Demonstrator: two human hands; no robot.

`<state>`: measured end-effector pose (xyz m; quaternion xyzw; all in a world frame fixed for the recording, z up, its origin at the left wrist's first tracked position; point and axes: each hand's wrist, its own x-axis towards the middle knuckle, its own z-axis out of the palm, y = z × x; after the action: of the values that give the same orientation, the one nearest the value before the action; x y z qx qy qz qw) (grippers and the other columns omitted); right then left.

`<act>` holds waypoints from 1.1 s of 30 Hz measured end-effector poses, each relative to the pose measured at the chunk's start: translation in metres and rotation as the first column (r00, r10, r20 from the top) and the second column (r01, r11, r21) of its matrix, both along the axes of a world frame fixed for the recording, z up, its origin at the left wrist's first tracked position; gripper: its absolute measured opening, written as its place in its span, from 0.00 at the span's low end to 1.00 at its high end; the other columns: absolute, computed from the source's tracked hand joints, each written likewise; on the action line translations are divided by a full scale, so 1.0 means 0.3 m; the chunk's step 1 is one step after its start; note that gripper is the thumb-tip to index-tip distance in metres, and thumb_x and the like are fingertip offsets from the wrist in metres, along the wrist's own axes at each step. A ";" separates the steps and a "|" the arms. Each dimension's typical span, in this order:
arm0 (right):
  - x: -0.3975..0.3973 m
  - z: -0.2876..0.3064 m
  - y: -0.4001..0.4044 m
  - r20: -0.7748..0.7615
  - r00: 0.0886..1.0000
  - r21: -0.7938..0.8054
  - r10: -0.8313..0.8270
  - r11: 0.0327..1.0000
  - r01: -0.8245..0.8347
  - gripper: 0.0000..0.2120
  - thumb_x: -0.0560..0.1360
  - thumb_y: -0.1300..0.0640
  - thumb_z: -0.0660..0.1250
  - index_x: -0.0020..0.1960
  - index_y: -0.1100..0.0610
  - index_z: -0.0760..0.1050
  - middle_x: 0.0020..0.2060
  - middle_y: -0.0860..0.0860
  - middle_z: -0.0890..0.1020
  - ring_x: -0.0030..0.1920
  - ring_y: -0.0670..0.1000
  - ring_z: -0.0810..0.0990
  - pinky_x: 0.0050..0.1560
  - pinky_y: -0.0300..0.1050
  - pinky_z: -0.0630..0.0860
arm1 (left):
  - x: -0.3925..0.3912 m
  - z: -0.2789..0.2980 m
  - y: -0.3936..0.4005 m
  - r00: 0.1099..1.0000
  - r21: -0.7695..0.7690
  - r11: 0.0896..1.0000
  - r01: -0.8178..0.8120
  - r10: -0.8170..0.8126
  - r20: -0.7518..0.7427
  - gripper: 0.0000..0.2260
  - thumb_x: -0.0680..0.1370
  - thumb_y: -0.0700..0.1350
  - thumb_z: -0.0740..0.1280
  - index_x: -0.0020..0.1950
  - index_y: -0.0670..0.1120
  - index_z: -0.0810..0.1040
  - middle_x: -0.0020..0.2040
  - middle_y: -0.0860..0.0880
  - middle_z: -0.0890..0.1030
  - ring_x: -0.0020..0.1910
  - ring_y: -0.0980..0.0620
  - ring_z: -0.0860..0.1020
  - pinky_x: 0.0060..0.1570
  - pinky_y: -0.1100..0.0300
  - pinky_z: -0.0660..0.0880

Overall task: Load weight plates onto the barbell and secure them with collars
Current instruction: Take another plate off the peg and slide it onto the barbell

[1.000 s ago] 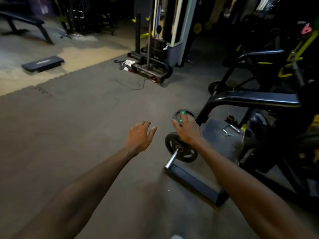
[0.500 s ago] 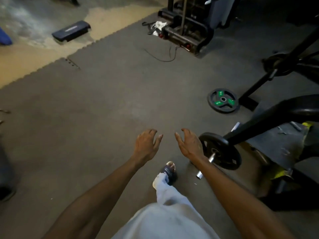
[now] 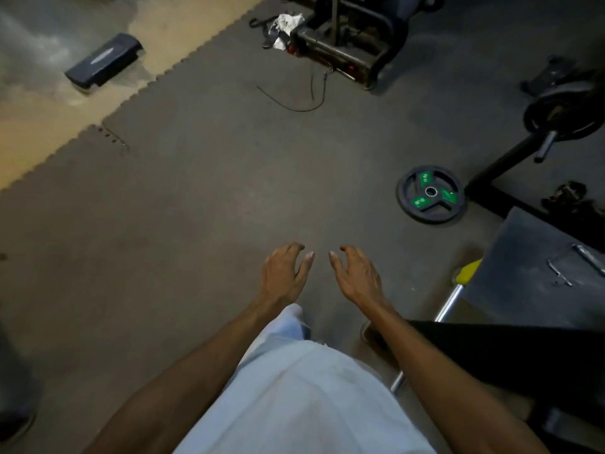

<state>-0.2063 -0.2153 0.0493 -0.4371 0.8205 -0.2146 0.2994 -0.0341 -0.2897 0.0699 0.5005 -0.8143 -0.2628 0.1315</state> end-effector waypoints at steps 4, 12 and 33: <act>-0.230 -0.053 -0.210 0.020 0.997 0.025 -0.072 0.997 0.072 0.25 0.85 0.40 0.57 0.71 0.56 0.73 0.70 0.56 0.78 0.70 0.59 0.76 0.70 0.55 0.74 | -0.251 -0.021 -0.208 1.000 -0.018 1.000 0.011 -0.011 -0.016 0.14 0.85 0.51 0.67 0.61 0.42 0.83 0.57 0.42 0.85 0.57 0.41 0.83 0.59 0.50 0.76; -0.825 -0.106 -0.702 -0.050 0.974 0.074 -0.219 0.972 0.223 0.24 0.85 0.41 0.59 0.72 0.57 0.73 0.70 0.57 0.78 0.70 0.61 0.76 0.69 0.55 0.73 | -0.883 -0.095 -0.828 0.995 0.082 0.991 0.102 -0.103 0.011 0.21 0.86 0.58 0.59 0.66 0.44 0.81 0.64 0.44 0.84 0.62 0.41 0.81 0.65 0.48 0.76; -2.447 -0.023 -1.695 -0.060 0.901 0.059 -0.430 0.899 0.433 0.26 0.84 0.43 0.61 0.73 0.59 0.72 0.70 0.61 0.77 0.71 0.63 0.75 0.71 0.56 0.72 | -2.603 0.041 -1.915 0.912 0.132 0.914 0.384 -0.398 0.103 0.29 0.85 0.62 0.56 0.78 0.42 0.70 0.72 0.40 0.78 0.70 0.38 0.77 0.70 0.45 0.72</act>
<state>-0.9404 -0.7238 0.0423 -0.2384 0.9107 -0.2363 0.2408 -0.8150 -0.8641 0.0823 0.3497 -0.8891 -0.2953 -0.0038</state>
